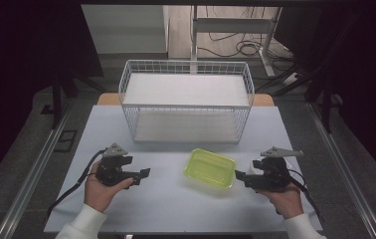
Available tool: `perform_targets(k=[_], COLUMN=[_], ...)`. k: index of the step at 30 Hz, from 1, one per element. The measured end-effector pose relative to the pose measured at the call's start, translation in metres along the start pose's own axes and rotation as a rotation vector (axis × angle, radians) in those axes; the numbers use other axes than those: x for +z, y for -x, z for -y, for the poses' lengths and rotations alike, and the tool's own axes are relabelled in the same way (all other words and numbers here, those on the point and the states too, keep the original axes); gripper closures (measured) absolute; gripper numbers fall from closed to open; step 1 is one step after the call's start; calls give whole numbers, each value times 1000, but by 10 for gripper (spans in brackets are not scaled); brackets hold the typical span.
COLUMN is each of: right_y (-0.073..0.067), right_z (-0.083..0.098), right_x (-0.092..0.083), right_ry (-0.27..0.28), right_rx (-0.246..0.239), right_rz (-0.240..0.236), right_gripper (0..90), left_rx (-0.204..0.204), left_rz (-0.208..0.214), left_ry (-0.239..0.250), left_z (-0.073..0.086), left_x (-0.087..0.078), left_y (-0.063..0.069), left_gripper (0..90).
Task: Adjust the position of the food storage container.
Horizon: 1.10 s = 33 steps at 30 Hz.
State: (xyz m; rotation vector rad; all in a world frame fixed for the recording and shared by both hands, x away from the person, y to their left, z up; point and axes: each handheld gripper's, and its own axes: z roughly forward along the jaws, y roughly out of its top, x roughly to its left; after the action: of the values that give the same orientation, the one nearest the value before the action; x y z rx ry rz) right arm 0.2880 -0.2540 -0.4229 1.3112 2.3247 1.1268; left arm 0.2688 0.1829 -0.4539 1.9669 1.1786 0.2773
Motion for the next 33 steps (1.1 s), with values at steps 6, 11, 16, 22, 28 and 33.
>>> perform_targets(k=[6, 11, 16, 22, 28, 33], right_y=[-4, -6, -9, -6, -3, -2], right_z=[-12, -18, -23, -27, -28, -30], right_x=[9, 15, 22, 35, 50, 57], right_ry=[9, -22, -65, -131, -198, -207], right_rx=[8, 6, -31, -33, -69, -73], right_rz=[-1, 2, 39, 79, 103, 78], right_gripper=[376, 434, 475, 613, 803, 884], left_rx=[-13, -17, -23, -23, -12, -12], left_rz=[0, 11, 23, 26, 19, 19], left_ry=[2, -2, -8, -9, -21, -27], left_z=[-1, -2, -2, -3, -2, 0], left_x=[1, 4, 6, 7, 8, 8], left_y=[-1, -1, 0, 0, 0, 2], left_gripper=[182, 183, 183, 183, 183, 183])
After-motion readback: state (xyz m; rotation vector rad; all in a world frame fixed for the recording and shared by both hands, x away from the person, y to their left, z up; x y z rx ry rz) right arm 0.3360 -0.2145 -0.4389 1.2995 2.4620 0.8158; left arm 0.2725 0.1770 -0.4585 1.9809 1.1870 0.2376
